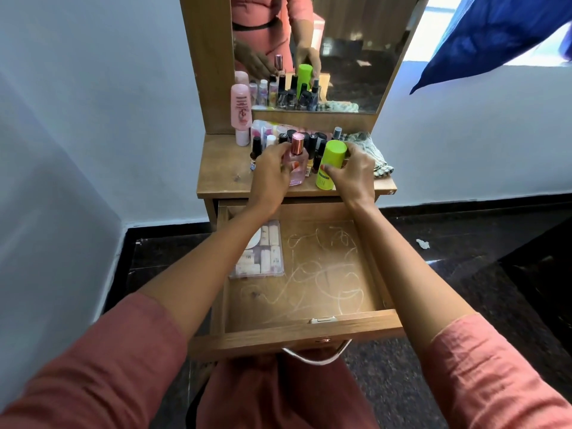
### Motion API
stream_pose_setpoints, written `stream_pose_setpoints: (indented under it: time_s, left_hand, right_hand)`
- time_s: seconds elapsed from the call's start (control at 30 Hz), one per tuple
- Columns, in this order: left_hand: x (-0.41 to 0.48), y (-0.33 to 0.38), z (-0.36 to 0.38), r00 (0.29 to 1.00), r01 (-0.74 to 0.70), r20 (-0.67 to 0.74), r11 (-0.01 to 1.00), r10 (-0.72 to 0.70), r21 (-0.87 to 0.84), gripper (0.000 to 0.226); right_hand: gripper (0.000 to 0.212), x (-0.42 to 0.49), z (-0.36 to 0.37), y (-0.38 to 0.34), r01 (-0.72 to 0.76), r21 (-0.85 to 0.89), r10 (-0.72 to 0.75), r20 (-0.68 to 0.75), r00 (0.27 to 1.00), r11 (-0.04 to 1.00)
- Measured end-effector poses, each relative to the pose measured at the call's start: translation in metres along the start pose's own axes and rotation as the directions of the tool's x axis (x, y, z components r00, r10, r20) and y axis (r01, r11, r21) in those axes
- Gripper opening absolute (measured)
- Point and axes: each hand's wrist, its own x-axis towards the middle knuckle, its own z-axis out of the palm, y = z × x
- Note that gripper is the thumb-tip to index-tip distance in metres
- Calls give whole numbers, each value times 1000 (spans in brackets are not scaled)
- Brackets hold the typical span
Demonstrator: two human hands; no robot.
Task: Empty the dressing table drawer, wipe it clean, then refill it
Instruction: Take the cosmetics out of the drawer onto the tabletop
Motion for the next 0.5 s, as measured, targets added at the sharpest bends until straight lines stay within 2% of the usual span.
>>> stream_pose_setpoints:
  time_s: [0.4, 0.5]
  left_hand:
    - [2, 0, 6, 999, 22, -26, 1000, -22, 16, 41]
    - [-2, -2, 7, 999, 29, -38, 999, -31, -32, 44]
  right_hand:
    - [53, -2, 12, 3, -6, 14, 7, -60, 998, 1000]
    - [59, -5, 10, 6, -15, 40, 18, -71, 997, 999]
